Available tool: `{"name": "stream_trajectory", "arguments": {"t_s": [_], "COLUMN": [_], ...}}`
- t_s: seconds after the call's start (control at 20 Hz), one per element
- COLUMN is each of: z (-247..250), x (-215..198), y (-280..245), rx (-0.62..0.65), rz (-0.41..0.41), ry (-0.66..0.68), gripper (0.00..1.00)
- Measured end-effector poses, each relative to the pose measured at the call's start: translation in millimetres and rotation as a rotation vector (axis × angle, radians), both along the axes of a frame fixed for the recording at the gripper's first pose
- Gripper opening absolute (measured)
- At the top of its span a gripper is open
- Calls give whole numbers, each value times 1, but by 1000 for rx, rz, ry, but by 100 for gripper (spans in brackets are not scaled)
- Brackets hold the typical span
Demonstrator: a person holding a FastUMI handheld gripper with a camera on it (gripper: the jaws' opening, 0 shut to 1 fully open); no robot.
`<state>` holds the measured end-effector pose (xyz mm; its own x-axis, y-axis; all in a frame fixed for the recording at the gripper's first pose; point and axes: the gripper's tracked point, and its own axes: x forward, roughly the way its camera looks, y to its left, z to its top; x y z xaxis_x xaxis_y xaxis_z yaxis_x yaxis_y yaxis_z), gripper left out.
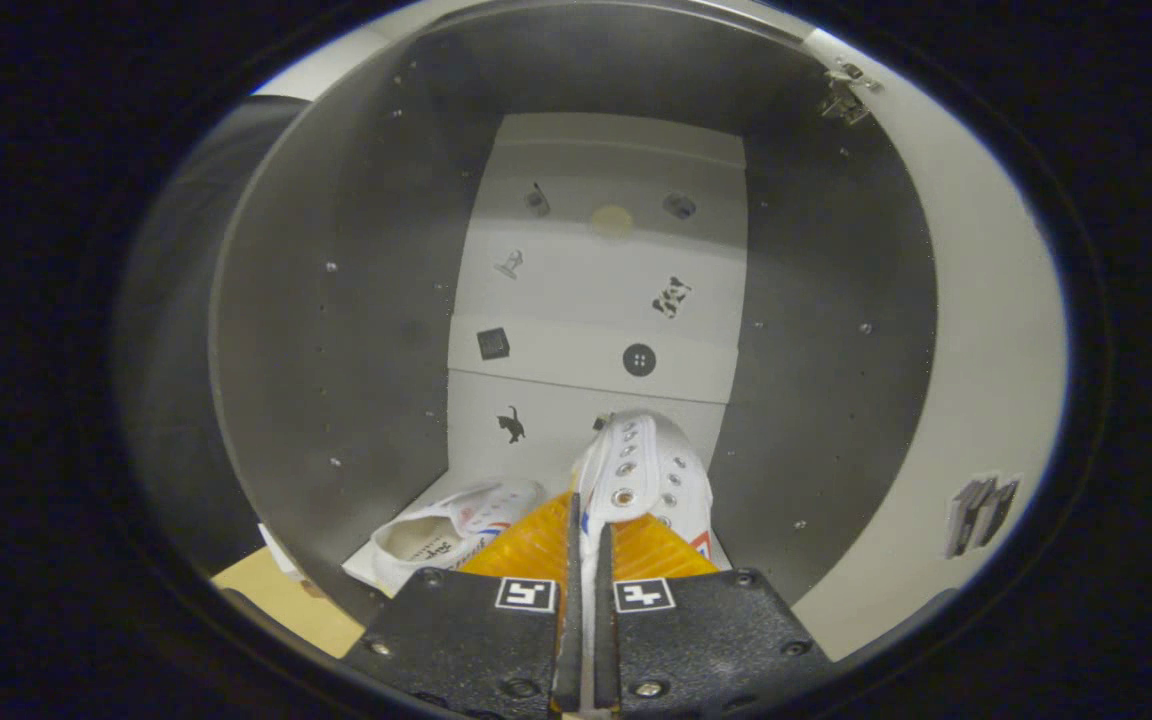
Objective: Open the shoe cabinet door, grab the shoes and put them into the shoe cabinet, then close the shoe cabinet door.
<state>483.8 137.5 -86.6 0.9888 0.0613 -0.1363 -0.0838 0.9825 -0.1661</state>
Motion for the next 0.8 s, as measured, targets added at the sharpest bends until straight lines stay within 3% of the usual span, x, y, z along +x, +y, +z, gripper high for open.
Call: {"name": "stream_trajectory", "arguments": {"t_s": [0.35,0.65,0.8], "z": [-48,-66,-68], "x": [60,83,75], "y": [-5,-13,-8], "rx": [-26,-43,-27], "rz": [-11,-20,-6], "ry": [79,88,101], "gripper": [8,22,60]}}
